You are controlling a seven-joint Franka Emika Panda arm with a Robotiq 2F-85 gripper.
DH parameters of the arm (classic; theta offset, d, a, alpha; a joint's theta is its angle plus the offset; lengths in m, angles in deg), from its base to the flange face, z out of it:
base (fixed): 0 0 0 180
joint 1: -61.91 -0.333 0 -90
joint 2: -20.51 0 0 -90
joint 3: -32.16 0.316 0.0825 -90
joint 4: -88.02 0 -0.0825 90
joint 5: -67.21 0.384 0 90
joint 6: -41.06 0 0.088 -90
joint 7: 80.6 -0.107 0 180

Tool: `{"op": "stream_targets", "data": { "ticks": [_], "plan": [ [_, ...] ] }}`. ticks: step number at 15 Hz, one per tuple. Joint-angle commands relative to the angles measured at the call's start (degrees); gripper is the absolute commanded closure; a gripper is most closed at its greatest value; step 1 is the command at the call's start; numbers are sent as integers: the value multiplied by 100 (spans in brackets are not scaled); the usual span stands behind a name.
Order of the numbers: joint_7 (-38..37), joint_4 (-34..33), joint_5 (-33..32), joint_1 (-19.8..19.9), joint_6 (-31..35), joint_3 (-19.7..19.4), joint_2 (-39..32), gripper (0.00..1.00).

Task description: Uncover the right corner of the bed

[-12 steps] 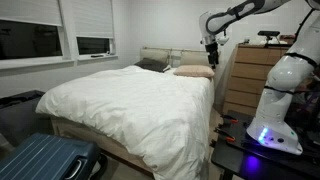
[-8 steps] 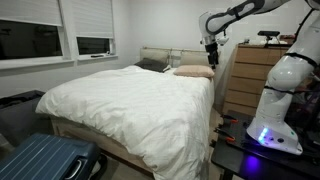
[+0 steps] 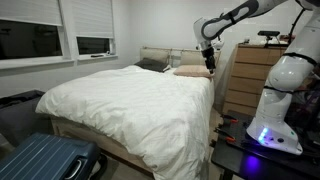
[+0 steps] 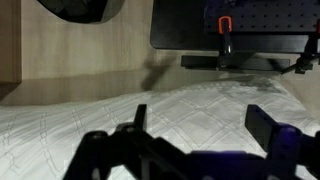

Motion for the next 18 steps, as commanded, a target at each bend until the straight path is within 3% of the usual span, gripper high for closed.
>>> {"op": "stream_targets", "data": {
  "ticks": [1,8,18],
  "plan": [
    [-25,163,161,-134,411,42,-218,0],
    [-18,837,661,-373,1590,182,-520,0],
    [-752,1539,598,-838,3518,904,-1291,0]
  ]
}}
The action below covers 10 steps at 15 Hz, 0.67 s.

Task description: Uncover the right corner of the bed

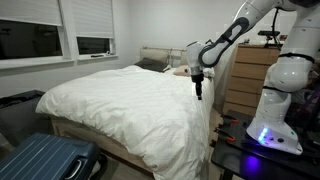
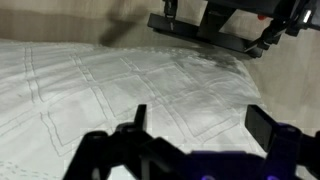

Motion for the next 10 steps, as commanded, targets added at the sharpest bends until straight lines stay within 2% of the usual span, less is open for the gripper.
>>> {"op": "stream_targets", "data": {
  "ticks": [1,6,10],
  "plan": [
    [-523,67,-120,-121,675,244,-460,0],
    [-948,-71,-144,-341,1221,446,-1253,0],
    [-1365,-227,-346,-600,1687,436,-1883,0]
  ]
}}
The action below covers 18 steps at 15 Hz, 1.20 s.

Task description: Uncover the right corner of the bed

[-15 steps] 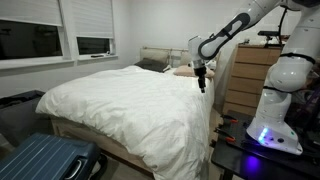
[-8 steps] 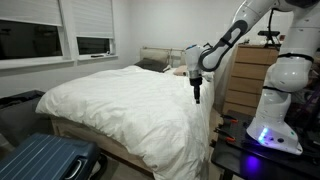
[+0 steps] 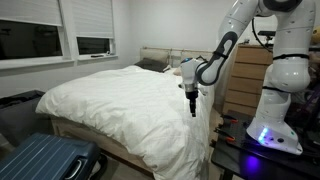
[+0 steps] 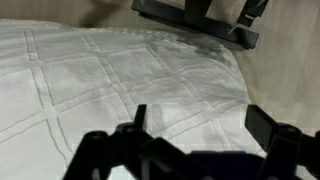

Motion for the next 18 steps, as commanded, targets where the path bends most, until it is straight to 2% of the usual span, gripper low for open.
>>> {"op": "stream_targets", "data": {
  "ticks": [1,4,6,10,13,18],
  "plan": [
    [-519,-258,-277,-225,368,-21,-601,0],
    [-1188,-431,-753,-573,814,-214,-1069,0],
    [-1784,-533,-1310,-952,1191,-526,-1363,0],
    [-3471,-856,-3104,-2063,1830,-1617,-2013,0],
    [-4575,-1169,-4037,-2692,2040,-2227,-2465,0],
    [-5579,-1555,-4706,-3130,2462,-2705,-3128,0]
  ]
}}
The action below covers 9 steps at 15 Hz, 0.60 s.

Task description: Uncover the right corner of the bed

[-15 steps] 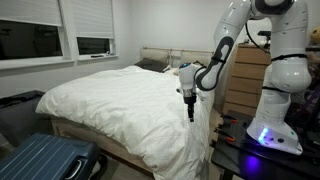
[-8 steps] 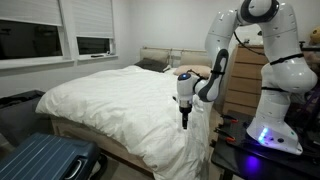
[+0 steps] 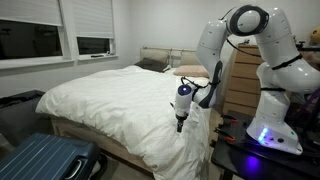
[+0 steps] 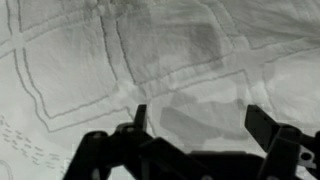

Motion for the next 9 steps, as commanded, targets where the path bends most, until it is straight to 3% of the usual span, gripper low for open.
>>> {"op": "stream_targets", "data": {
  "ticks": [1,6,9],
  "plan": [
    [-616,-328,-500,-270,489,-381,-539,0],
    [-1480,-894,-1453,-767,874,-1123,-1341,0],
    [-1960,-1214,-1847,-956,1025,-1374,-1798,0]
  ]
}}
